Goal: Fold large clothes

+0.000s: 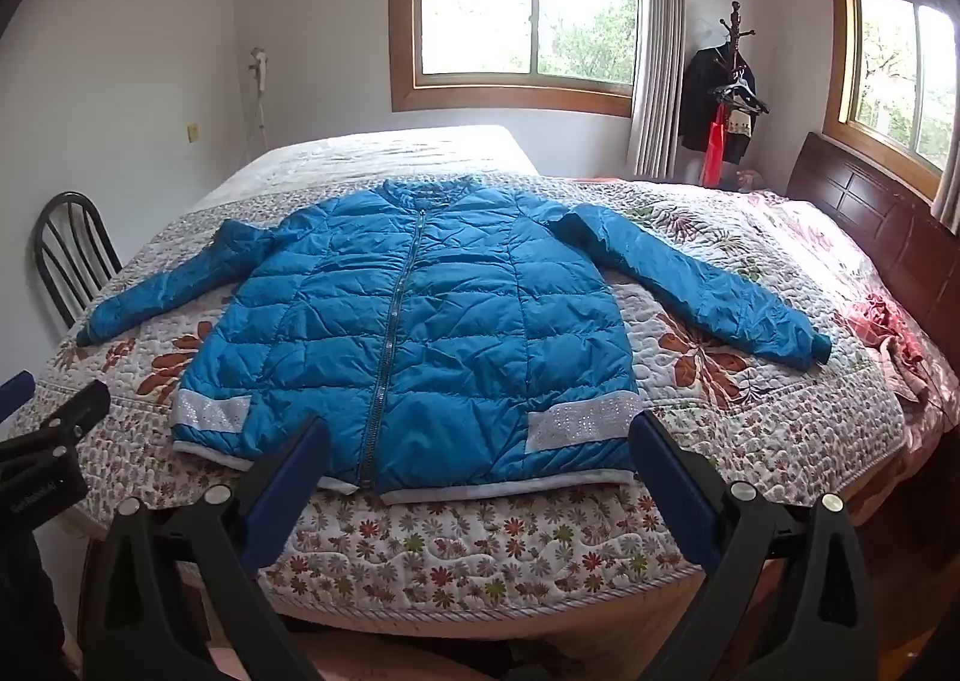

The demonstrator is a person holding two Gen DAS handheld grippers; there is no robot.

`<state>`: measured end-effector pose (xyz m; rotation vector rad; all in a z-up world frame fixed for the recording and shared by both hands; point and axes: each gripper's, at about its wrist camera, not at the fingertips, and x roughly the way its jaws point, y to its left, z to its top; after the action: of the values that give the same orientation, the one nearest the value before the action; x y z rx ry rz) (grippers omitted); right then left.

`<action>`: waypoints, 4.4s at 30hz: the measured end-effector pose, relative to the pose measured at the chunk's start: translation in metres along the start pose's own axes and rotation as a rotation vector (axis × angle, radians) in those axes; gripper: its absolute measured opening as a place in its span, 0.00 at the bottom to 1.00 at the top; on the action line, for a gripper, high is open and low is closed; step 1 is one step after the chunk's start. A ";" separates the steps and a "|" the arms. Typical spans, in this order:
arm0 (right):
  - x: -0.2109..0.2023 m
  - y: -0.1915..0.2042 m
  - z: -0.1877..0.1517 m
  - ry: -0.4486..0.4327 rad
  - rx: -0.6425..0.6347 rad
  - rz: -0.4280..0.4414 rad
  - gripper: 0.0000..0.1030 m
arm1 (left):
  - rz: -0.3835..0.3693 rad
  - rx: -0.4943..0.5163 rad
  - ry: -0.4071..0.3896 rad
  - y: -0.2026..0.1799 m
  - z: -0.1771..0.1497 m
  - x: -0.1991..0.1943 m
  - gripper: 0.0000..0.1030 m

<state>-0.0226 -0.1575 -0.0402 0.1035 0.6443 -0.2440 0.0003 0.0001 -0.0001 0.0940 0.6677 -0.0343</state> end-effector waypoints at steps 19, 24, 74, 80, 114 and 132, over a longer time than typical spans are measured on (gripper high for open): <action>0.001 -0.001 0.000 0.006 0.003 -0.001 0.96 | 0.005 0.006 0.001 0.000 0.000 0.000 0.97; 0.001 0.000 0.000 0.006 0.002 -0.002 0.96 | 0.006 0.006 0.000 0.000 0.000 0.000 0.97; 0.003 0.003 0.001 0.010 -0.010 -0.002 0.96 | 0.004 0.007 0.002 -0.002 0.000 0.001 0.97; 0.004 0.003 0.000 0.009 -0.010 -0.003 0.96 | 0.004 0.008 0.003 -0.002 0.000 0.001 0.97; 0.100 -0.063 0.065 0.066 0.085 -0.030 0.96 | -0.016 0.007 0.038 -0.022 0.067 0.084 0.97; 0.256 -0.278 0.101 0.293 0.360 -0.296 0.96 | -0.117 0.017 0.189 -0.093 0.135 0.265 0.97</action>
<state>0.1621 -0.4932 -0.1198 0.3965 0.9025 -0.6382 0.2854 -0.1059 -0.0658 0.0747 0.8617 -0.1448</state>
